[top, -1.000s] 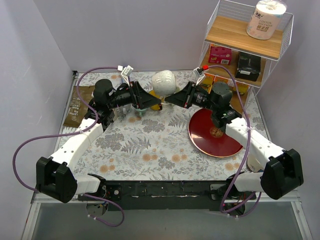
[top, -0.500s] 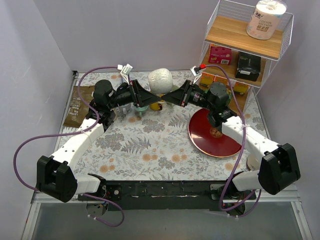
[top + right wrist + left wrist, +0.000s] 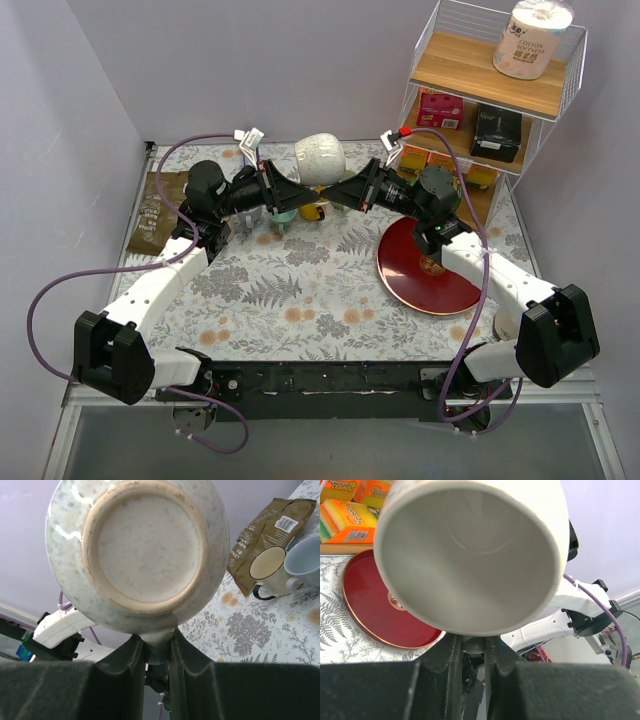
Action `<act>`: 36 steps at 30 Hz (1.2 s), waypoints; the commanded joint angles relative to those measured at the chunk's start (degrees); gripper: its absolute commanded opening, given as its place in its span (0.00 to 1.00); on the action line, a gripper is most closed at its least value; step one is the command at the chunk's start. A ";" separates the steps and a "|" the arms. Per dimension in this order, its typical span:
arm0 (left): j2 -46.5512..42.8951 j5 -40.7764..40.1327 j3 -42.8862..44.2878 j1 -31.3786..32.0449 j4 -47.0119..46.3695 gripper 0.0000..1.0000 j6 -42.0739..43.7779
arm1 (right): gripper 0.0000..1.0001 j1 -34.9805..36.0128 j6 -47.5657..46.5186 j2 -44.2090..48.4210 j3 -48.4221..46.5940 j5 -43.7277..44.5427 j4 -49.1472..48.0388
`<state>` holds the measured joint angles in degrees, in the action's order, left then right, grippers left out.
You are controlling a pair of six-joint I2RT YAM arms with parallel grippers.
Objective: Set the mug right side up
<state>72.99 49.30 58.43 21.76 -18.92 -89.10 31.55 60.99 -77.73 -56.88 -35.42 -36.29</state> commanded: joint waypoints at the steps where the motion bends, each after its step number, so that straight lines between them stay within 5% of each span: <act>1: -1.09 0.36 -0.69 0.39 -1.39 0.00 -0.02 | 0.01 0.79 0.01 1.18 -2.09 -0.18 -8.71; 13: -4.43 -4.12 -1.74 0.48 -0.42 0.00 1.65 | 0.01 0.79 -0.88 0.66 -1.30 -1.67 -7.21; 26: -6.55 -10.18 -1.66 0.48 3.01 0.00 3.05 | 0.42 0.79 0.53 -0.66 -0.86 -4.04 -7.48; 36: -6.90 -14.85 -1.04 0.39 6.88 0.00 2.97 | 0.48 -0.17 4.48 -1.72 1.06 -4.93 -10.02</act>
<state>68.38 39.81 55.75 22.50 -11.07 -87.85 31.31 62.35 -81.01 -56.36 -37.67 -37.63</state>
